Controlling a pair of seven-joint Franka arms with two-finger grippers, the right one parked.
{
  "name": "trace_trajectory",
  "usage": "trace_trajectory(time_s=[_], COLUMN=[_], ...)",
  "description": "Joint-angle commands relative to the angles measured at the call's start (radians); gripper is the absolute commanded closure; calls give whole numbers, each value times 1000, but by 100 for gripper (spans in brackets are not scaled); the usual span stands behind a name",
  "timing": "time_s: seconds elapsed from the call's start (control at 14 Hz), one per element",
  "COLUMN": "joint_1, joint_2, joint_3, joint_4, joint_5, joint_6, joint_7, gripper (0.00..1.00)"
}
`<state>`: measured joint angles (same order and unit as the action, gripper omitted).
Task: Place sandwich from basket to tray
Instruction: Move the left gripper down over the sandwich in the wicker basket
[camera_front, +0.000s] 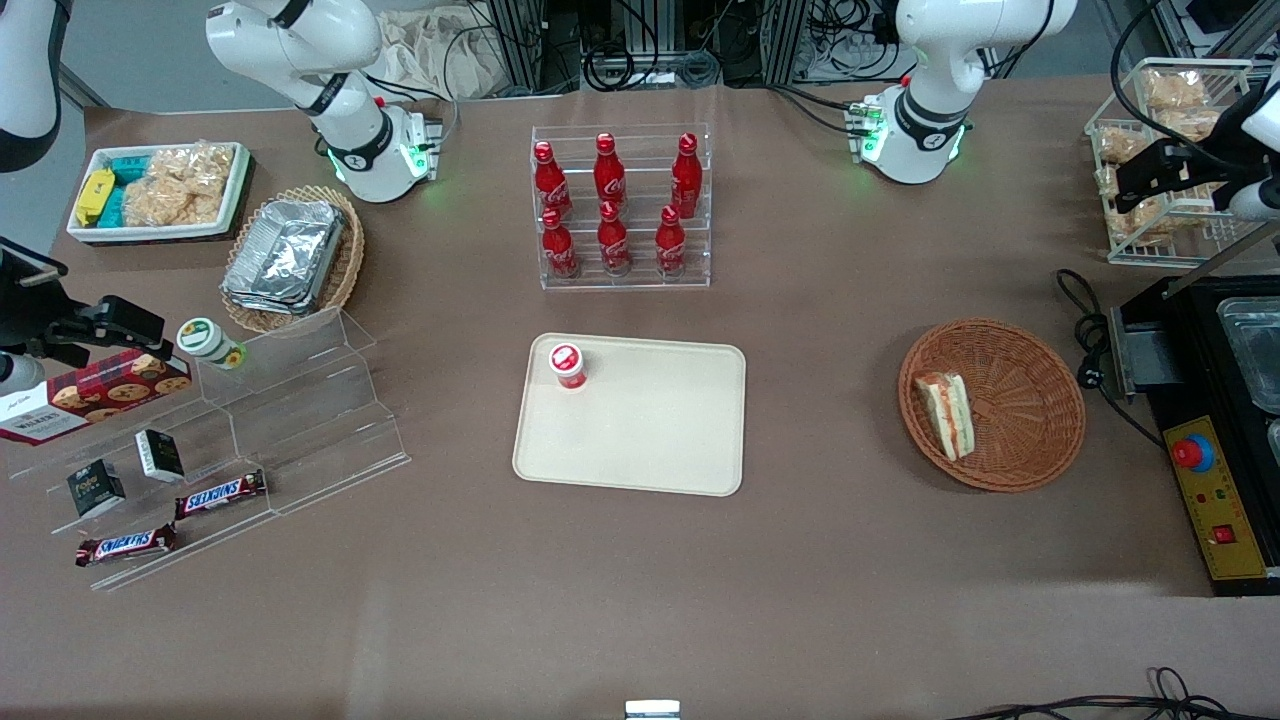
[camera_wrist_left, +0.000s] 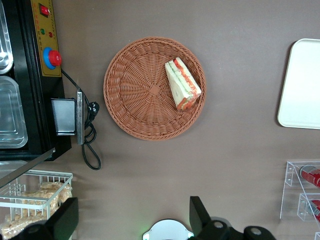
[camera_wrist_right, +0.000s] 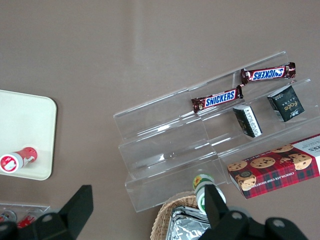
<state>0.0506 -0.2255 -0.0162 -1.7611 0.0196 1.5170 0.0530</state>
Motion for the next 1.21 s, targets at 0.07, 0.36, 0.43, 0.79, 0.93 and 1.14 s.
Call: trace_trajectory(time_s=[0.07,0.36,0.43,0.79,0.93,1.14], joint_1=[9,8,8,-11,-15,-18], joint_2=[6,44,52,182,244,316], joint_3=[-2,-4,-4,-24,-36,-36], joint_4=[18,34,32,26,17,-26], joint_5=[-10,-3,-9,3,8,10], joint_6=[-6,3,6,90,144,264], joint_7=[-21,-38,-41,-238,-291,-341], gripper=[0,0,0,0,0,0])
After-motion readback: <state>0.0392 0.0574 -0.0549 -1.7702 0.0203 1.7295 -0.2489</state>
